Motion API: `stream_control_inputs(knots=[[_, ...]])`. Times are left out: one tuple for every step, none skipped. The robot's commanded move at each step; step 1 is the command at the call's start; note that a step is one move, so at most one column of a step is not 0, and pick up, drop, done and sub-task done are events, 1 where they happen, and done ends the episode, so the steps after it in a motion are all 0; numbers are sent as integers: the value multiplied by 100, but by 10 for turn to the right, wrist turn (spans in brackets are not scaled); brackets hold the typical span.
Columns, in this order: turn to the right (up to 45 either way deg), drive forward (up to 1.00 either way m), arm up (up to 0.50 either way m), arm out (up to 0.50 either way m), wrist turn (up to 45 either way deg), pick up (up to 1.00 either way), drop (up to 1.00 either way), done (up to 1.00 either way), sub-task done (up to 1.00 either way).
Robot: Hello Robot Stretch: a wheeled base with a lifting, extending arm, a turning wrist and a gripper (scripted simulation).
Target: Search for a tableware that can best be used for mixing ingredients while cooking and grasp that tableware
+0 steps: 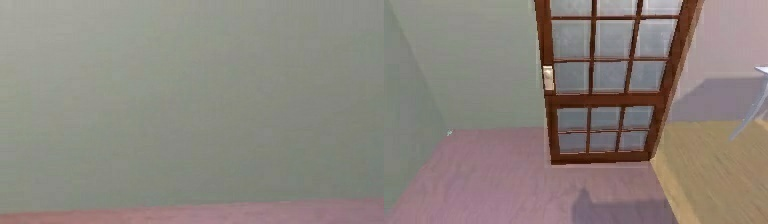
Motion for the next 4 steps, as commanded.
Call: stream_control_inputs(knots=[[0,30,0,0,0,0,0,0,0],[-210,0,0,0,0,0,0,0,0],[0,45,0,0,0,0,0,0,0],[-450,0,0,0,0,0,0,0,0]])
